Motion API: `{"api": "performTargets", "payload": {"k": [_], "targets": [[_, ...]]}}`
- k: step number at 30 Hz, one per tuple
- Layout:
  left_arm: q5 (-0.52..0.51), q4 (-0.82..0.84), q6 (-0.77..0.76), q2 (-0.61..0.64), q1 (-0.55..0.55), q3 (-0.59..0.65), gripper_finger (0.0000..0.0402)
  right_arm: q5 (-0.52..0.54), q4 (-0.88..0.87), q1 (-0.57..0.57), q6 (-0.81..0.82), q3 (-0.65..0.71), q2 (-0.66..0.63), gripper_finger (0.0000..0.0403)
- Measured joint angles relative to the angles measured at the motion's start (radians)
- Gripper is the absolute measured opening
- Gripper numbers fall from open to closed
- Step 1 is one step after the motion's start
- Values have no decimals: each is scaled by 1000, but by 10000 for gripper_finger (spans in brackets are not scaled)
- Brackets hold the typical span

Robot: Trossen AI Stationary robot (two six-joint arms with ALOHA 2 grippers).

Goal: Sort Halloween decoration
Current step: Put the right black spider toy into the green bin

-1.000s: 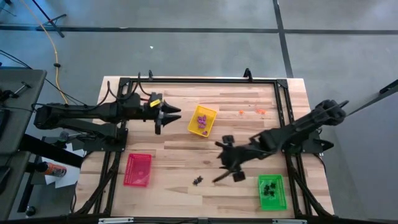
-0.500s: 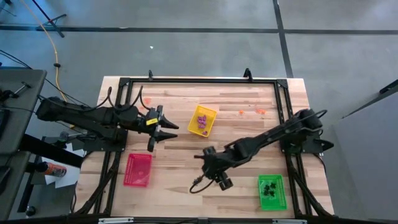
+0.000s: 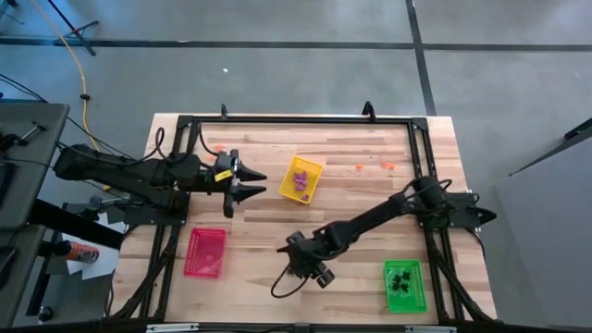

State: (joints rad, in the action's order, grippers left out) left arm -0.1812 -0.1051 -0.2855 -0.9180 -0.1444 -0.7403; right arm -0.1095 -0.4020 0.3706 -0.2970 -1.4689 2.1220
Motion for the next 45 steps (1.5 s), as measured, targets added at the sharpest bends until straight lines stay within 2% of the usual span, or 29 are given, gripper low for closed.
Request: {"api": "performTargets", "payload": {"k": [11,17,23,28,37,45], "targets": [[-118,-3,-2,0,0,0,156,-13,10,-17,11,-2,36,176],[-122,1,-2,0,0,1,156,-15,44,-23,88,-4,73,139],[-123,3,-2,0,0,1,156,23,4,-25,70,-5,73,91],[-123,13,-1,0,0,1,156,3,-14,-48,90,-4,71,58],[-123,52,-1,0,0,1,156,59,-176,-117,52,-2,36,51],[-123,57,0,0,0,1,156,51,-310,-191,8,40,-53,50]]}}
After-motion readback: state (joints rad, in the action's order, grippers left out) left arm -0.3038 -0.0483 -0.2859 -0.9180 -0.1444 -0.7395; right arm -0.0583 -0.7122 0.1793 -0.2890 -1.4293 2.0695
